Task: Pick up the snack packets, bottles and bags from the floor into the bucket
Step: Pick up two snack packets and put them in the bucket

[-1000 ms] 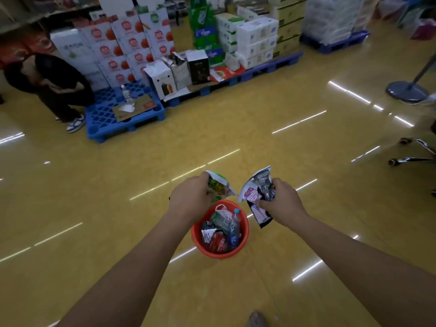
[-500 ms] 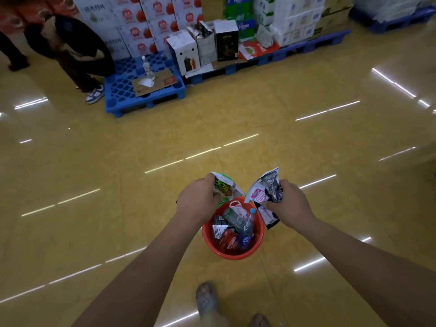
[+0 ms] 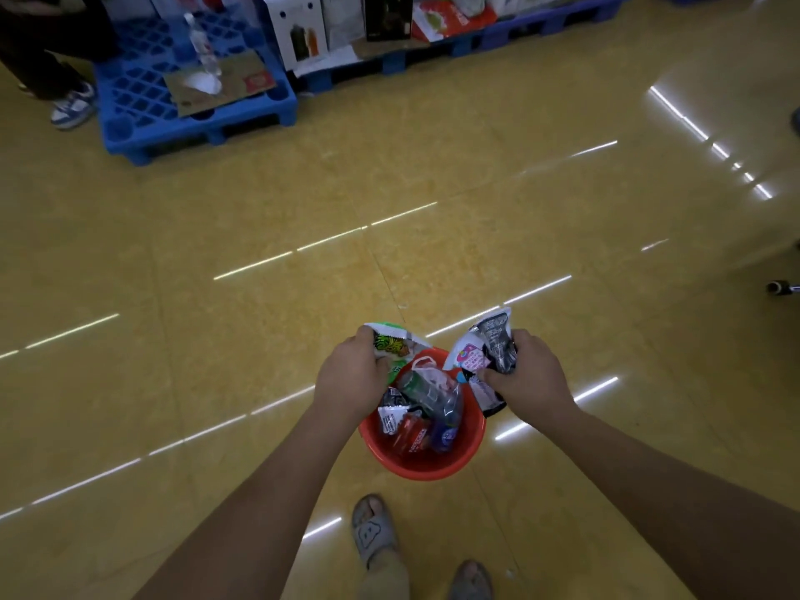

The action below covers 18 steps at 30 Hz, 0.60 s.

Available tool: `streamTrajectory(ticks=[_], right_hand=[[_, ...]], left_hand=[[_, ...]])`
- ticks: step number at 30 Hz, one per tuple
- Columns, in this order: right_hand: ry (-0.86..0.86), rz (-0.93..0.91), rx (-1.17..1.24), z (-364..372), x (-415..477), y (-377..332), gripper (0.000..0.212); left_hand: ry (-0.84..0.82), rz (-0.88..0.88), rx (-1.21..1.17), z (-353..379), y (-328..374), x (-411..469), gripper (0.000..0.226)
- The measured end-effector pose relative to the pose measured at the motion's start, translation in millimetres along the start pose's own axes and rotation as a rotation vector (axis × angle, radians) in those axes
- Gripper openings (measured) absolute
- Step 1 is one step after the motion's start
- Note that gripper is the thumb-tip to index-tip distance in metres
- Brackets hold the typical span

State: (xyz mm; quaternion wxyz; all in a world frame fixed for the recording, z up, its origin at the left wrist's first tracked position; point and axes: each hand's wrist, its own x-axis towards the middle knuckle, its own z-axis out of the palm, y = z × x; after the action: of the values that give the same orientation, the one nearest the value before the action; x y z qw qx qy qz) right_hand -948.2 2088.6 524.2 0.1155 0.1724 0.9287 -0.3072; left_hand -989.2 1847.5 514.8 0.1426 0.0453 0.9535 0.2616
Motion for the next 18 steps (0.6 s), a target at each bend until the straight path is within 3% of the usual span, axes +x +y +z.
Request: streamTrajectory(ticks=[12, 18], right_hand=[[-0.043, -0.007, -0.013, 85, 54, 10, 0.038], [-0.120, -0.084, -0.065, 152, 93, 41, 0.041]], left_hand=[[-0.091, -0.149, -0.078, 73, -69, 14, 0.019], [-0.066, -0.290, -0.112, 148, -96, 15, 0.032]])
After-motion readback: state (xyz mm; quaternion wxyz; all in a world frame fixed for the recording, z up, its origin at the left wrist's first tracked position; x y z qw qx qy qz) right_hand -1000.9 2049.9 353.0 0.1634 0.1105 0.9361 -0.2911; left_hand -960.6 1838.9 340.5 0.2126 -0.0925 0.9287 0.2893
